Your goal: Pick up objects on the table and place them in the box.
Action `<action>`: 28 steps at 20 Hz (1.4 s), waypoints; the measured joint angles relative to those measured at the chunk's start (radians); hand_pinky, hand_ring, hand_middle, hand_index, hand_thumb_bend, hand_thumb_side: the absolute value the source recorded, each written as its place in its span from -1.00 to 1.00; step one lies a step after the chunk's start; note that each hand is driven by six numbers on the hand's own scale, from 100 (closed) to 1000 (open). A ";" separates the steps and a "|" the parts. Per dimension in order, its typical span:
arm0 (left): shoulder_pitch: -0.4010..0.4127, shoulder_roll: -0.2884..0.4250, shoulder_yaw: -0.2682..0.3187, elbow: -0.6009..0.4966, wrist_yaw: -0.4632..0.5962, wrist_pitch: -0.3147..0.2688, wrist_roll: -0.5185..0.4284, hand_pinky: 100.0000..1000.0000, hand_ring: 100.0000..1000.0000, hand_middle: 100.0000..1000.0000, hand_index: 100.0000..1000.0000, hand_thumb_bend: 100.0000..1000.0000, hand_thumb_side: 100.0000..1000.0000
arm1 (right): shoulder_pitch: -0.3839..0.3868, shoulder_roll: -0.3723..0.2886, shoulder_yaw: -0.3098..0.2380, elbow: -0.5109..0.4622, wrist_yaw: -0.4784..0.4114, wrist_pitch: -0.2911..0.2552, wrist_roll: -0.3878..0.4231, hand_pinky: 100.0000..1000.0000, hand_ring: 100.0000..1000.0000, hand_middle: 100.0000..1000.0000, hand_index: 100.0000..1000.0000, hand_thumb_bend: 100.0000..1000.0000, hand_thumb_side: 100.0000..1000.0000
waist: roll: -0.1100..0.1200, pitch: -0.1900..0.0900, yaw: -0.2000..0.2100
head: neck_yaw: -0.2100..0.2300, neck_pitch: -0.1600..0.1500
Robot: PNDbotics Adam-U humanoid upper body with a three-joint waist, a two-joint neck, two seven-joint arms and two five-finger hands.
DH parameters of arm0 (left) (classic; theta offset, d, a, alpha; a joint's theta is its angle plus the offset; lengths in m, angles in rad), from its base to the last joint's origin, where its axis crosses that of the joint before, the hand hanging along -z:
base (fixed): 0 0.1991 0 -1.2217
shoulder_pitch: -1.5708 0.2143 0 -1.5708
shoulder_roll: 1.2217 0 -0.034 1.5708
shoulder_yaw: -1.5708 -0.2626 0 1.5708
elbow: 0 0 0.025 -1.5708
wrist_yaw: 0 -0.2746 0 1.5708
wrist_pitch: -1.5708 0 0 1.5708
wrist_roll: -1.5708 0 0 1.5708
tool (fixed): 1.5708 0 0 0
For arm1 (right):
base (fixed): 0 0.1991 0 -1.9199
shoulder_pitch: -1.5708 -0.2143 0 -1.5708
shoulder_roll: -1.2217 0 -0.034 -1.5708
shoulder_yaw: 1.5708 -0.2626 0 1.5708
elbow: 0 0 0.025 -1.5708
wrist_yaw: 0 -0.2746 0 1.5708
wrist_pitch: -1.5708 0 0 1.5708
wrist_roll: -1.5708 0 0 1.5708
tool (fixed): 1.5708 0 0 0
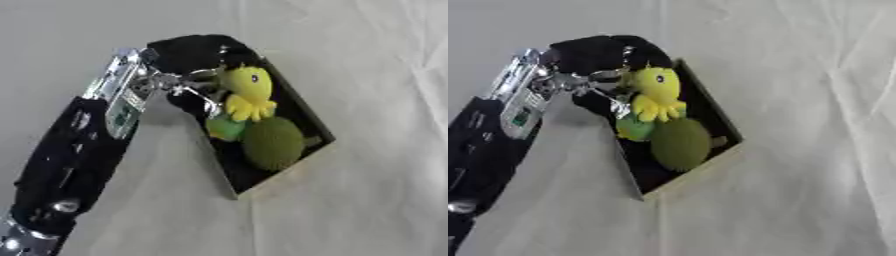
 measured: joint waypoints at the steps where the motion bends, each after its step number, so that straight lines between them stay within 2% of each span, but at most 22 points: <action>1: 0.000 0.000 0.002 -0.006 -0.001 0.000 0.000 1.00 0.96 0.84 1.00 -0.80 -0.15 | 0.000 0.000 0.000 0.000 0.000 0.000 0.000 0.80 0.66 0.01 0.46 -1.00 -0.06 | 0.001 -0.001 0.001 | 0.000 0.000; 4: -0.002 0.000 0.008 -0.029 0.000 0.000 0.000 1.00 0.96 0.84 1.00 -0.79 -0.15 | 0.000 0.000 0.000 0.000 0.000 0.001 -0.001 0.80 0.66 0.01 0.46 -1.00 -0.06 | 0.001 -0.006 0.004 | -0.001 0.000; 7: -0.011 0.001 0.008 -0.054 0.015 0.000 -0.001 1.00 0.95 0.82 1.00 -0.94 -0.02 | 0.000 0.000 0.000 0.000 0.000 0.002 -0.002 0.80 0.65 0.00 0.46 -1.00 -0.05 | 0.002 -0.011 0.005 | -0.001 0.000; 9: -0.017 0.001 0.007 -0.063 0.035 0.004 -0.004 1.00 0.95 0.82 1.00 -0.92 0.00 | 0.000 0.000 0.000 0.000 -0.001 0.002 -0.002 0.80 0.65 0.00 0.46 -1.00 -0.05 | 0.004 -0.017 0.008 | -0.001 0.001; 11: -0.023 0.001 0.006 -0.065 0.059 0.011 -0.011 1.00 0.95 0.83 1.00 -0.99 0.16 | 0.001 -0.001 0.000 0.000 -0.001 0.003 -0.003 0.80 0.65 0.00 0.46 -1.00 -0.05 | 0.008 -0.023 0.014 | -0.003 0.001; 15: -0.026 0.000 0.000 -0.065 0.103 0.030 -0.030 1.00 0.94 0.83 1.00 -1.00 0.49 | 0.002 -0.001 0.000 0.000 -0.002 0.004 -0.004 0.80 0.65 0.00 0.46 -1.00 -0.05 | 0.009 -0.024 0.018 | -0.005 0.002; 17: -0.026 0.000 -0.001 -0.065 0.124 0.039 -0.040 1.00 0.94 0.83 1.00 -1.00 0.62 | 0.002 -0.001 0.000 0.000 -0.003 0.004 -0.004 0.80 0.65 0.00 0.46 -1.00 -0.05 | 0.009 -0.024 0.018 | -0.006 0.002; 18: -0.026 0.000 -0.003 -0.065 0.135 0.044 -0.044 1.00 0.94 0.83 1.00 -1.00 0.61 | 0.002 -0.001 0.000 0.000 -0.003 0.005 -0.005 0.80 0.65 0.00 0.46 -1.00 -0.05 | 0.009 -0.024 0.018 | -0.006 0.002; 24: -0.020 0.000 -0.003 -0.081 0.188 0.062 -0.063 1.00 0.90 0.78 1.00 -1.00 0.17 | 0.002 -0.001 0.000 0.000 -0.003 0.006 -0.007 0.80 0.65 0.00 0.46 -1.00 -0.06 | 0.008 -0.024 0.018 | -0.011 0.003; 25: -0.016 0.000 0.001 -0.091 0.198 0.063 -0.064 0.99 0.88 0.76 1.00 -1.00 -0.04 | 0.002 -0.001 0.000 0.000 -0.003 0.006 -0.008 0.80 0.65 0.00 0.46 -1.00 -0.06 | 0.007 -0.024 0.018 | -0.012 0.003; 26: -0.010 0.000 0.006 -0.104 0.209 0.064 -0.064 0.98 0.87 0.75 1.00 -1.00 -0.12 | 0.002 -0.001 0.000 0.000 -0.003 0.006 -0.008 0.80 0.65 0.00 0.46 -1.00 -0.06 | 0.007 -0.024 0.018 | -0.012 0.003; 27: -0.002 0.000 0.016 -0.121 0.220 0.064 -0.065 0.96 0.83 0.72 0.98 -1.00 -0.39 | 0.002 -0.001 0.000 0.000 -0.003 0.004 -0.010 0.80 0.65 0.00 0.46 -1.00 -0.06 | 0.005 -0.024 0.017 | -0.012 0.003; 28: 0.011 0.000 0.028 -0.139 0.234 0.065 -0.066 0.94 0.80 0.69 0.96 -1.00 -0.48 | 0.001 -0.001 0.000 0.000 -0.003 0.002 -0.012 0.80 0.65 0.01 0.46 -1.00 -0.06 | 0.002 -0.024 0.017 | -0.014 0.003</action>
